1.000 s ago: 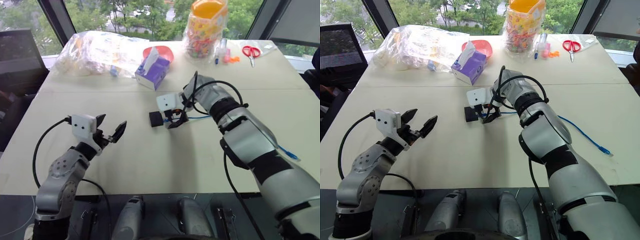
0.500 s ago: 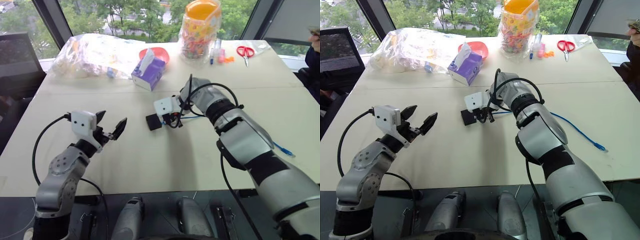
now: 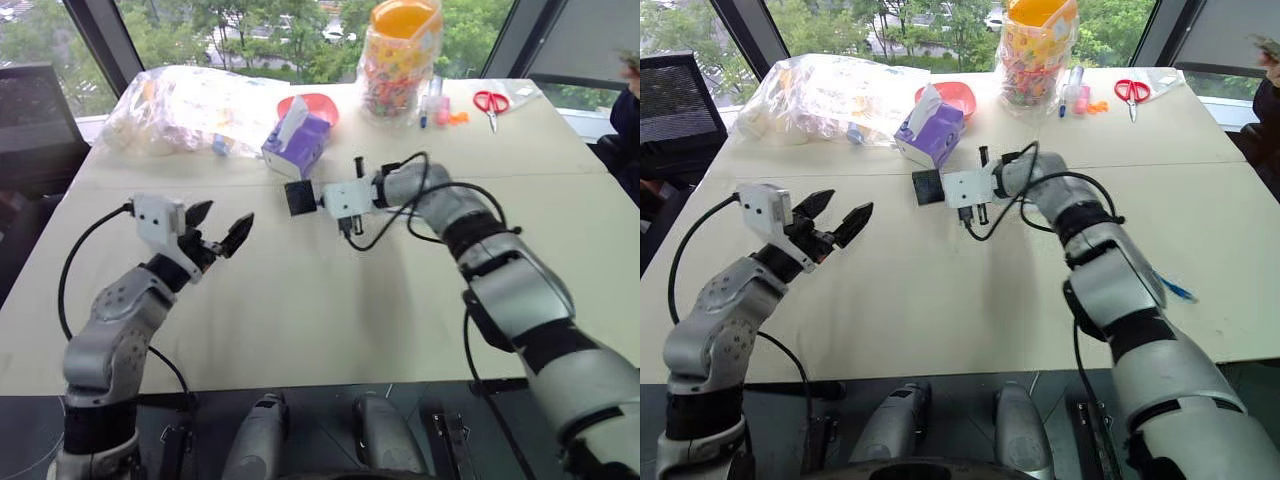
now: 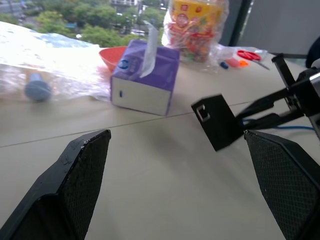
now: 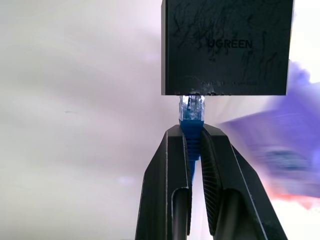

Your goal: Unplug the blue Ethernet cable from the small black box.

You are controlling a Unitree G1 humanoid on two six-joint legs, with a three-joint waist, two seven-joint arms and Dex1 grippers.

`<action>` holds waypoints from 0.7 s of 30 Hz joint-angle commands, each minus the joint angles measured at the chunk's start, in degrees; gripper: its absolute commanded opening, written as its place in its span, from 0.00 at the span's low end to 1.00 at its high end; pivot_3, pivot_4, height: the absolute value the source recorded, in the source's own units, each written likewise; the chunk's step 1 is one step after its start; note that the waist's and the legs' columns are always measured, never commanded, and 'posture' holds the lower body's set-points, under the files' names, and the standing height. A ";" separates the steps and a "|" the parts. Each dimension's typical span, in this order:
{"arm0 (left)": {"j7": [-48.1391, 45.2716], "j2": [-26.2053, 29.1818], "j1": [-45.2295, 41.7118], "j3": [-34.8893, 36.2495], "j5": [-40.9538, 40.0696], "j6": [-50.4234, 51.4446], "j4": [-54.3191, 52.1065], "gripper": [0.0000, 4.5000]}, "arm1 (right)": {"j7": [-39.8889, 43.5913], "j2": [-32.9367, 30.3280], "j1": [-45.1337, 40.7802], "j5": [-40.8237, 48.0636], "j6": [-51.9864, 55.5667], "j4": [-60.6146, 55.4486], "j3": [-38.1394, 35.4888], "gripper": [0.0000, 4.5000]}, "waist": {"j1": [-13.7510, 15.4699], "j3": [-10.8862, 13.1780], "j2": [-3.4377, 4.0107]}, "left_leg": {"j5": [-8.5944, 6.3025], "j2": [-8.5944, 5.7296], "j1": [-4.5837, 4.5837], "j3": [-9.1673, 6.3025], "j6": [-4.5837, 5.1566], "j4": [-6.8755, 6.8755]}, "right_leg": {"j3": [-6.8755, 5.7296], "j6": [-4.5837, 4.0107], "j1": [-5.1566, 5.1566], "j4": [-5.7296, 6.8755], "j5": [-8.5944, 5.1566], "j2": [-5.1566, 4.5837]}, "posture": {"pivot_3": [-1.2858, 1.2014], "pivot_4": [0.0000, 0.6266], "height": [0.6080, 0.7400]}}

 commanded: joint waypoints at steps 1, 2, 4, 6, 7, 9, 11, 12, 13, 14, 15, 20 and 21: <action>-3.87 2.32 -3.31 1.60 -6.71 4.67 0.27 1.00 | -9.96 -2.81 8.45 -1.36 -6.79 -14.46 -2.37 0.01 | 0.01 -0.01 -0.05 | 0.00 0.00 -0.01 -0.01 0.00 -0.02 | -0.01 0.00 -0.01 0.01 0.00 0.01 | 0.52 0.24 0.90; -5.21 3.15 -4.05 1.65 -8.21 5.92 0.61 1.00 | -12.55 -3.43 11.05 -2.13 -7.15 -18.28 -3.01 0.01 | -0.02 0.00 -0.04 | 0.00 0.01 -0.01 -0.01 0.01 -0.05 | -0.01 0.01 -0.04 0.01 0.00 0.01 | 0.52 0.24 0.90; -7.78 5.11 -5.47 1.18 -9.97 7.92 1.49 1.00 | -16.92 -4.25 15.88 -4.42 -5.73 -25.37 -4.07 0.01 | -0.34 0.02 -0.01 | 0.00 0.03 -0.02 -0.01 0.00 -0.08 | 0.01 0.01 -0.10 0.05 0.00 0.04 | 0.52 0.24 0.90; -10.07 6.85 -7.13 0.47 -11.16 9.54 2.62 1.00 | -20.09 -4.76 19.99 -7.09 -3.97 -31.98 -4.59 0.01 | -0.38 0.02 -0.01 | 0.00 0.04 -0.02 0.00 0.00 -0.08 | 0.03 0.00 -0.14 0.10 0.00 0.05 | 0.52 0.24 0.90; -11.03 7.46 -7.93 0.15 -11.78 10.29 3.10 1.00 | -20.79 -4.68 21.59 -7.66 -2.58 -34.75 -4.89 0.01 | -0.39 0.02 -0.01 | 0.00 0.07 -0.01 0.00 0.00 -0.05 | 0.04 -0.01 -0.14 0.11 -0.01 0.07 | 0.52 0.24 0.90; -12.62 8.44 -9.08 -0.29 -12.95 11.64 3.81 1.00 | -21.93 -4.13 23.48 -8.39 -0.19 -38.88 -5.38 0.01 | -0.24 0.02 -0.02 | 0.04 0.07 0.01 -0.01 -0.04 -0.03 | 0.04 -0.05 -0.10 0.12 -0.02 0.09 | 0.52 0.24 0.90; -14.33 9.41 -9.92 -1.02 -13.44 12.57 4.36 1.00 | -22.77 -3.81 24.21 -9.47 1.50 -42.00 -5.46 0.01 | -0.11 0.02 -0.04 | 0.05 0.08 0.06 -0.01 -0.05 0.03 | 0.05 -0.20 -0.02 0.11 -0.07 0.09 | 0.52 0.24 0.90; -15.16 9.80 -10.40 -1.55 -13.41 12.82 4.65 1.00 | -23.19 -3.79 24.42 -9.95 1.98 -43.22 -5.46 0.01 | 0.00 0.02 -0.04 | 0.05 0.09 0.06 -0.01 -0.05 0.04 | 0.05 -0.22 -0.01 0.11 -0.07 0.10 | 0.52 0.24 0.90; -15.89 10.12 -10.88 -1.97 -13.28 12.99 5.04 1.00 | -23.28 -3.83 24.56 -10.17 2.33 -44.18 -5.33 0.01 | 0.02 0.02 -0.04 | 0.06 0.09 0.07 -0.01 -0.06 0.05 | 0.04 -0.22 0.00 0.11 -0.07 0.10 | 0.52 0.24 0.90; -16.41 10.32 -11.34 -2.29 -13.09 13.11 5.45 1.00 | -23.47 -4.00 24.63 -10.52 2.41 -44.91 -5.11 0.01 | 0.10 0.02 -0.04 | 0.06 0.09 0.07 -0.01 -0.06 0.05 | 0.04 -0.23 0.00 0.11 -0.07 0.09 | 0.52 0.24 0.90; -16.89 10.50 -11.70 -2.45 -12.98 13.16 5.83 1.00 | -23.83 -4.17 24.68 -10.87 2.17 -45.55 -4.85 0.01 | 0.15 0.02 -0.04 | 0.06 0.09 0.07 -0.01 -0.06 0.05 | 0.04 -0.23 0.01 0.11 -0.07 0.09 | 0.52 0.24 0.90; -18.16 10.39 -13.45 -2.52 -13.11 13.37 7.17 1.00 | -23.35 -4.29 25.45 -10.49 2.24 -47.65 -4.40 0.01 | 0.09 0.03 -0.06 | 0.06 0.09 0.06 -0.01 -0.05 0.03 | 0.04 -0.22 0.03 0.03 -0.07 0.09 | 0.52 0.24 0.90; -18.39 10.39 -13.54 -2.53 -13.10 13.39 7.22 1.00 | -23.16 -4.29 25.56 -10.40 2.26 -47.95 -4.36 0.01 | 0.09 0.03 -0.06 | 0.06 0.08 0.06 -0.01 -0.05 0.03 | 0.04 -0.22 0.03 0.03 -0.07 0.09 | 0.52 0.24 0.90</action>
